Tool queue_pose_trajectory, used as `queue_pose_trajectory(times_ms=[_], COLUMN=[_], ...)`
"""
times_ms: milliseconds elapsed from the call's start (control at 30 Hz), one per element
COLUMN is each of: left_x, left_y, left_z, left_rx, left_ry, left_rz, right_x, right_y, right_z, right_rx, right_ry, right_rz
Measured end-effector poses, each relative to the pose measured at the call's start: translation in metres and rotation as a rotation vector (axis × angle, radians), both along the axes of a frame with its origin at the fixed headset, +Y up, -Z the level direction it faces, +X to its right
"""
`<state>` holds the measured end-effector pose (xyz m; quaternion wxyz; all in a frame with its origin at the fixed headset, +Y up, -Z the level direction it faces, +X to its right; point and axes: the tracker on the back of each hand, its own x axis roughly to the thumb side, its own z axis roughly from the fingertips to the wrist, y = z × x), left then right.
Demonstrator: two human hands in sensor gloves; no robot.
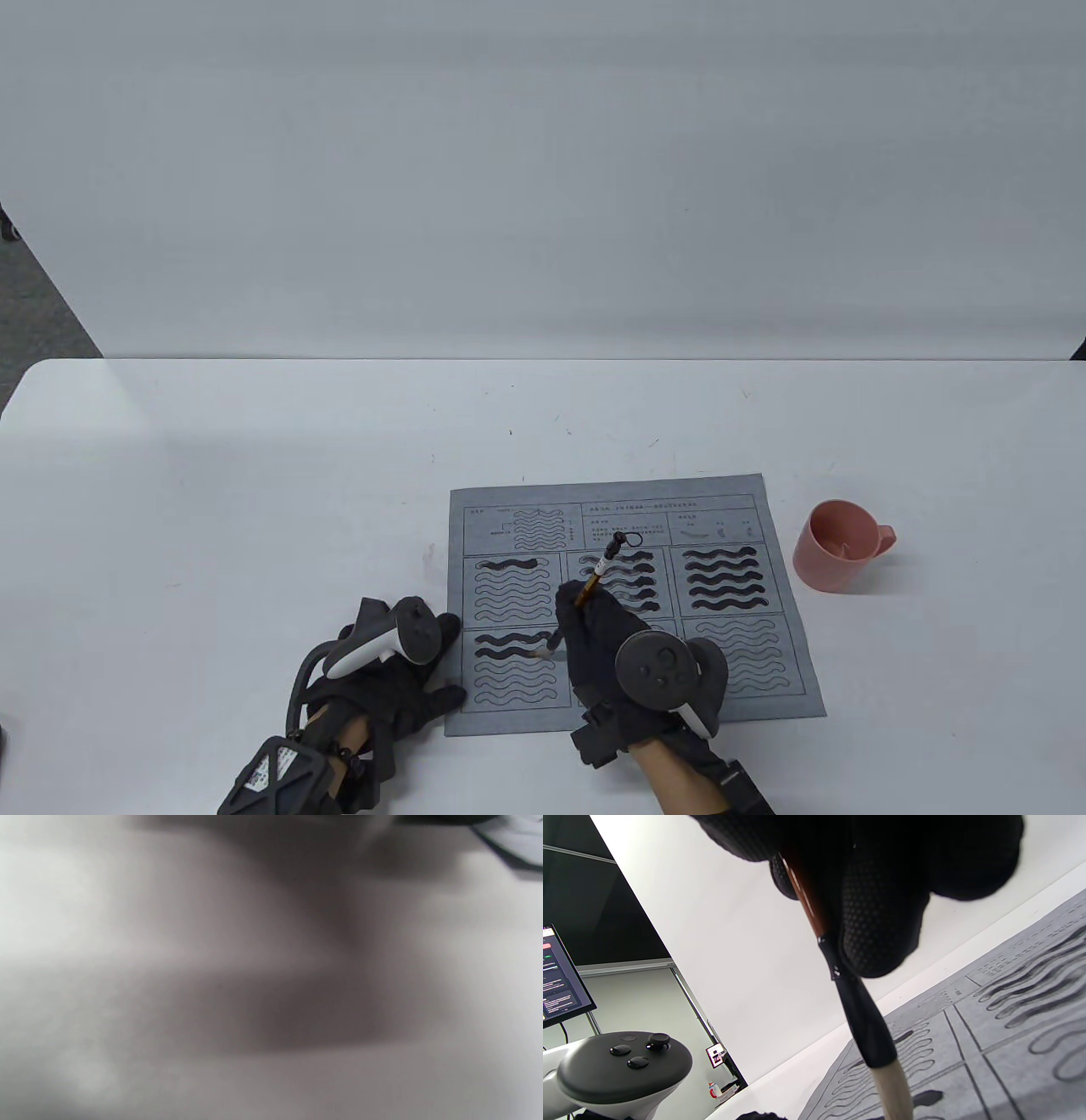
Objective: Trace patterns on water writing practice cloth with Chinese brush
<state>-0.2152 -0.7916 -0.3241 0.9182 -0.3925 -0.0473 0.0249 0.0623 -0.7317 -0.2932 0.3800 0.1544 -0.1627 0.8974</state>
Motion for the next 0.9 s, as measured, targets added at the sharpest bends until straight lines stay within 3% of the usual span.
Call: queue_pose_trajectory(times_ms=[900], left_x=[0.0000], left_y=[0.0000], left_z=[0.0000], left_rx=[0.000], left_ry=[0.000], left_rz=[0.000], right_x=[0.0021], right_y=[0.0007], right_z=[-0.0008], right_rx=[0.001], right_ry=[-0.029], right_rz=[-0.007])
